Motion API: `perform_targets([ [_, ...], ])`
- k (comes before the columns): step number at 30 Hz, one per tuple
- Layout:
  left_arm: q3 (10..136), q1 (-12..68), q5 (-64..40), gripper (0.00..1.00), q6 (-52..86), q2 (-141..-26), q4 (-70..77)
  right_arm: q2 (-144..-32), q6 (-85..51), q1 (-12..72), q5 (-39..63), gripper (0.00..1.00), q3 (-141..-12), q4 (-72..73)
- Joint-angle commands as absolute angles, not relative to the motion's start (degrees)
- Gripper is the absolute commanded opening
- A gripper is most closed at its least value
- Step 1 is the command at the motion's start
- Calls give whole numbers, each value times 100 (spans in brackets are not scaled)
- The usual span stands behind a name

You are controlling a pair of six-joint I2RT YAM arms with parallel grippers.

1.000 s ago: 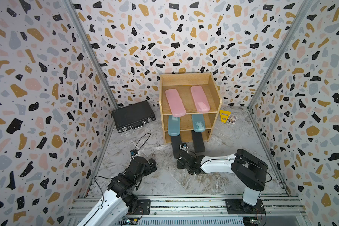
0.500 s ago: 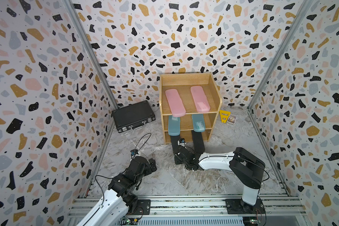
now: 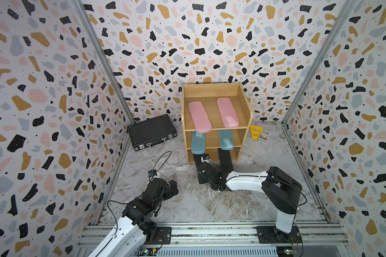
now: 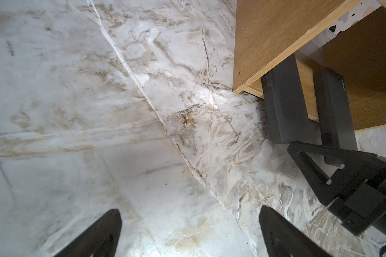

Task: Place the pencil cases on the shelf according to color
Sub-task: Place the pencil case on the shelf.

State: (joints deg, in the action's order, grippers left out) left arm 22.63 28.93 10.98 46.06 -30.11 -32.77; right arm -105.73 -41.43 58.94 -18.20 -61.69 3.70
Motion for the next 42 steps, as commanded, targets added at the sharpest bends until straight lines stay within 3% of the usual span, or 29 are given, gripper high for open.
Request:
perform_targets([
  [1, 2286, 2865, 1200, 100, 4570, -2976, -3235, -10066, -4059, 5897, -1895, 24, -5906, 508],
  [7, 2241, 2865, 1150, 100, 4608, -3030, -3103, -9837, -4131, 5893, -2020, 23, -5462, 660],
  [26, 2258, 2865, 1306, 100, 4595, -3023, -3102, -10559, -4072, 5627, -1691, 24, -6057, 976],
  [29, 2292, 2865, 1352, 100, 4584, -3044, -3103, -10238, -4010, 5630, -1576, 30, -5861, 849],
  [36, 2536, 2865, 1735, 100, 4614, -3085, -3199, -9255, -3833, 5667, -920, 66, -5502, -123],
  [42, 2736, 2865, 2012, 100, 4622, -3254, -3234, -8237, -3706, 5748, -1077, 78, -4940, -1260],
])
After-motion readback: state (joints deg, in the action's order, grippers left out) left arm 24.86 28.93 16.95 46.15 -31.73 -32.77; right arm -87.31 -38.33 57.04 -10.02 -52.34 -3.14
